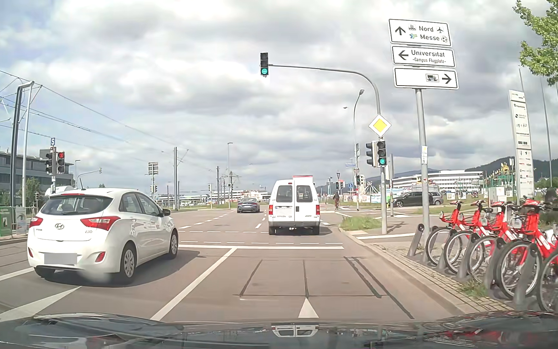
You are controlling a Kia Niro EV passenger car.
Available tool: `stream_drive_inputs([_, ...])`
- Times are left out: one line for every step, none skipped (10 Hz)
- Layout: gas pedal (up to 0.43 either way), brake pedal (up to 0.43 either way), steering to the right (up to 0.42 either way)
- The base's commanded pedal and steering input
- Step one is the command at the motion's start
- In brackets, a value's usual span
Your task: Follow the waypoints while adhering to traffic rules and regulations
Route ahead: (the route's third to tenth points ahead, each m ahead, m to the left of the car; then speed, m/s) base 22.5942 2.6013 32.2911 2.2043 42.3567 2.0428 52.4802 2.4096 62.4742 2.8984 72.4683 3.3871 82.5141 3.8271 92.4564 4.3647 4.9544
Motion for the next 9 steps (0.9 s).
stream_drive_inputs([0.209,0.0,0.003])
stream_drive_inputs([0.189,0.0,0.002])
stream_drive_inputs([0.177,0.0,0.0])
stream_drive_inputs([0.169,0.0,0.0])
stream_drive_inputs([0.169,0.0,0.0])
stream_drive_inputs([0.169,0.0,-0.001])
stream_drive_inputs([0.169,0.0,-0.005])
stream_drive_inputs([0.157,0.0,-0.009])
stream_drive_inputs([0.157,0.0,-0.01])
